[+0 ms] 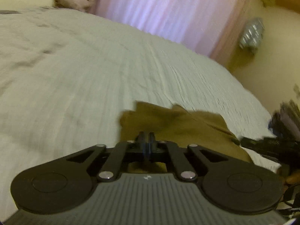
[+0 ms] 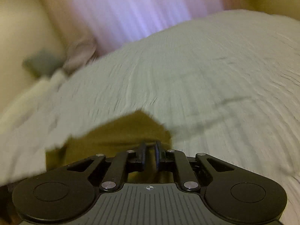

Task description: Fold clothes

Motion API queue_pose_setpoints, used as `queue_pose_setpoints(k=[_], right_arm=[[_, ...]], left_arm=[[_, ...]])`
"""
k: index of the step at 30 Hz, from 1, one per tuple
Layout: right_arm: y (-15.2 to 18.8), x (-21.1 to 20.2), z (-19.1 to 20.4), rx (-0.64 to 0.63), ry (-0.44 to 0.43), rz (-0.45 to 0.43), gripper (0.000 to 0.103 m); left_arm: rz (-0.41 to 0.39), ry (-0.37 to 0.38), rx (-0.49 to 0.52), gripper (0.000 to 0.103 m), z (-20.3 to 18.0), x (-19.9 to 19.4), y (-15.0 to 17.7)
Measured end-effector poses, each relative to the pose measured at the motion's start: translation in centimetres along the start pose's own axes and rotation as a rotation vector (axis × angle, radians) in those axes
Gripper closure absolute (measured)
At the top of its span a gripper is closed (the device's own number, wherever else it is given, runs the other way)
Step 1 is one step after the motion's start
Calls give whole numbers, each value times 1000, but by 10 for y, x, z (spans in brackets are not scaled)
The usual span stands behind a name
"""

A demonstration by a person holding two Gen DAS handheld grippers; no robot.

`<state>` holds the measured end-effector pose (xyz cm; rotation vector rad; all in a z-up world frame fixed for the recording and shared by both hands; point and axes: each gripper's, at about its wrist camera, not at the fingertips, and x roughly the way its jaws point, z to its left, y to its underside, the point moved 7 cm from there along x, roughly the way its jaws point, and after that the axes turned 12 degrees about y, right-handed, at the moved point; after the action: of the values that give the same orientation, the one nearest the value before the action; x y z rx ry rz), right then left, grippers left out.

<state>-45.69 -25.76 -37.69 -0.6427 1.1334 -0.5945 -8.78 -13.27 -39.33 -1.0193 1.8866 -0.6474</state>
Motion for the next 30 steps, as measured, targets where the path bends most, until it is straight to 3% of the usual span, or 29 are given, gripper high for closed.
queue_pose_setpoints(k=[5, 10, 15, 18, 23, 30], right_arm=[[14, -66, -5, -47, -2, -78, 93], [55, -95, 20, -184, 1, -91, 92], [77, -85, 39, -290, 12, -85, 92], [85, -65, 39, -337, 38, -48, 92], [102, -31, 38, -389, 68, -2, 93], [96, -24, 36, -394, 67, 28, 93]], left_arm=[[-59, 7, -33, 102, -5, -55, 1], [-20, 94, 5, 100, -40, -59, 26], [36, 82, 127, 98, -69, -40, 41], [87, 23, 196, 94, -73, -25, 50], [120, 3, 176, 90, -58, -11, 66], [130, -36, 149, 90, -58, -15, 61]])
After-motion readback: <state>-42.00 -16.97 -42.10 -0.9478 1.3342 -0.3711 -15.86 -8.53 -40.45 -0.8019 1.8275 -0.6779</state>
